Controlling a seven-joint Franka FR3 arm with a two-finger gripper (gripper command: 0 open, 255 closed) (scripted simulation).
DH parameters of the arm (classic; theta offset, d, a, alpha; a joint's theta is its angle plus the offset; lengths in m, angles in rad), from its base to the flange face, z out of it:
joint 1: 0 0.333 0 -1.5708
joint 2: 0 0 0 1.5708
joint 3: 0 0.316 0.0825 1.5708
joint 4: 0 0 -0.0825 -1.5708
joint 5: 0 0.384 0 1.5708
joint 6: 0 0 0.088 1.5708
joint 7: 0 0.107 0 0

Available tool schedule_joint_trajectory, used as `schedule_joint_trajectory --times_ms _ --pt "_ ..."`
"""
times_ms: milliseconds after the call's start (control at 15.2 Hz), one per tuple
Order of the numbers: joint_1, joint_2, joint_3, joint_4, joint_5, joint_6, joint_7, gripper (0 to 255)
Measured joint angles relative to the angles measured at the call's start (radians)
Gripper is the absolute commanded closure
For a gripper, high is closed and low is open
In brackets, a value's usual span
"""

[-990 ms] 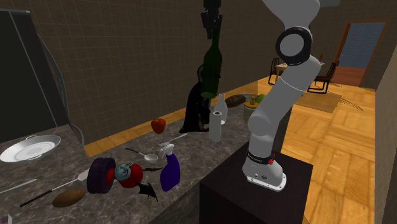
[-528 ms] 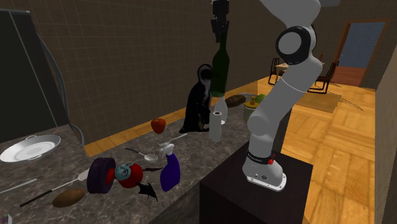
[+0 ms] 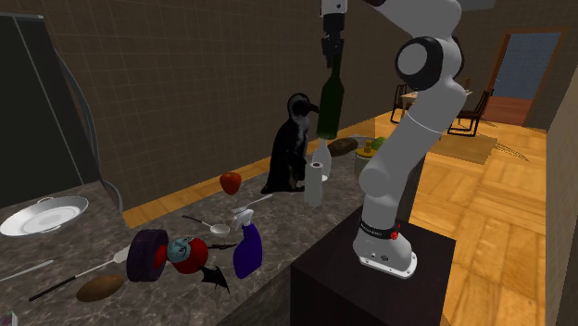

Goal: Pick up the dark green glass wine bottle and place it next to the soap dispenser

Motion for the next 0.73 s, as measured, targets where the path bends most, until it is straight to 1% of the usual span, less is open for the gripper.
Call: schedule_joint_trajectory --times_ms 330,462,528,594,726 --pt "-0.021 0.066 -0.106 0.025 -0.025 0.052 -0.134 255" --pt "-0.032 0.114 -0.157 0.074 -0.027 0.055 -0.200 255" --pt "-0.038 0.134 -0.180 0.084 -0.026 0.066 -0.227 255" --pt "-0.044 0.139 -0.199 0.067 -0.027 0.090 -0.251 255" --pt "-0.058 0.187 -0.247 0.104 -0.018 0.104 -0.310 255"
